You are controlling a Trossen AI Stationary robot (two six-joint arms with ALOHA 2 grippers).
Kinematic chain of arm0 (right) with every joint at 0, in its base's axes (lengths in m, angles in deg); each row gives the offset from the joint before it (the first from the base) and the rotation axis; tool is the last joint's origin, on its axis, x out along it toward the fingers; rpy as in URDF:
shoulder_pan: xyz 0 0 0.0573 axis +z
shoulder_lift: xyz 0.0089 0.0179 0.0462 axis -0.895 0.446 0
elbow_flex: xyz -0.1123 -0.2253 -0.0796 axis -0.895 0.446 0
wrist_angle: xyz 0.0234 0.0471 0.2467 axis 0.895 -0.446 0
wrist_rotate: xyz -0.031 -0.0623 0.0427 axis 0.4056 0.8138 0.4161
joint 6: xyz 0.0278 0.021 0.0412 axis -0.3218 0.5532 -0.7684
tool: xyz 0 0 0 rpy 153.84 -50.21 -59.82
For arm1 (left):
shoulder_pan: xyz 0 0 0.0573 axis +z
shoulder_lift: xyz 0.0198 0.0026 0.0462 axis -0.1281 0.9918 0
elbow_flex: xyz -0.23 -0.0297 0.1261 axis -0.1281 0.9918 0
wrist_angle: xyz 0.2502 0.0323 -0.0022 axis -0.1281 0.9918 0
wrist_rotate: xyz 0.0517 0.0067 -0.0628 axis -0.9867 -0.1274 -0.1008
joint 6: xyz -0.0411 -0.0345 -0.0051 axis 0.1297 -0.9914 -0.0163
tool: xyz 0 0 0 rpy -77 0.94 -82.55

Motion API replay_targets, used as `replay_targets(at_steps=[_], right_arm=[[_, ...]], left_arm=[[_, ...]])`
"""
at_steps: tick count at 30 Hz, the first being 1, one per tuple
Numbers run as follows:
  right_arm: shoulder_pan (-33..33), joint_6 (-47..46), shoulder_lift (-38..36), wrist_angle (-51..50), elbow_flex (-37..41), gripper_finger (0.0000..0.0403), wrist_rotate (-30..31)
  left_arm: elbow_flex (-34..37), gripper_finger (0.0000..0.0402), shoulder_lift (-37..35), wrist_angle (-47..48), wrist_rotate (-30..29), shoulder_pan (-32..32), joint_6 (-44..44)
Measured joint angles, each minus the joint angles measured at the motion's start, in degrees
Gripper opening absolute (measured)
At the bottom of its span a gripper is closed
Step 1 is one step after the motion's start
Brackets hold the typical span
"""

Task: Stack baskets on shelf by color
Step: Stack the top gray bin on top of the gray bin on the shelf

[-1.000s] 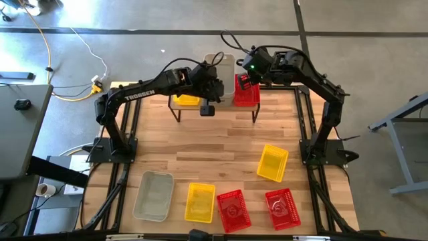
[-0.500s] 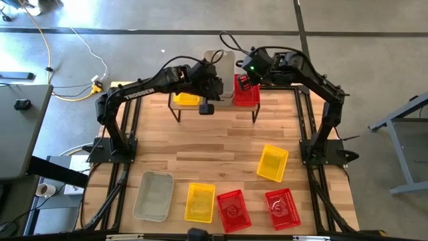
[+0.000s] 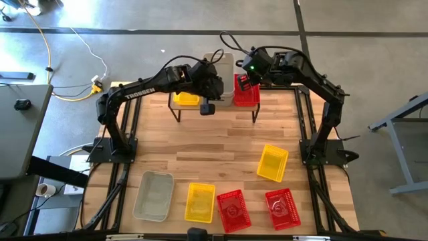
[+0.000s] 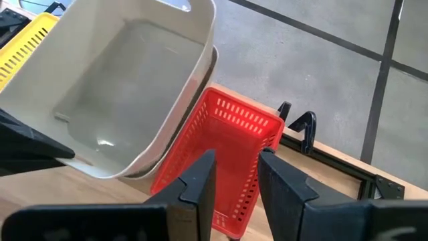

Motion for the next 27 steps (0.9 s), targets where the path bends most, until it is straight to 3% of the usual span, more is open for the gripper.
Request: replay_targets(at_steps=[13,27], right_arm=[[0.00,0.00,0.00,0.00,-0.02,0.0096,-0.62],[-0.01,-0.26,0.00,0.00,-0.01,0.0096,-0.60]], left_arm=[[0.00,0.0001,0.00,-0.62,4.23,1.10,-0.77],[0.00,0.0016,0.00,-0.51,4.27,2.54,-0.87]])
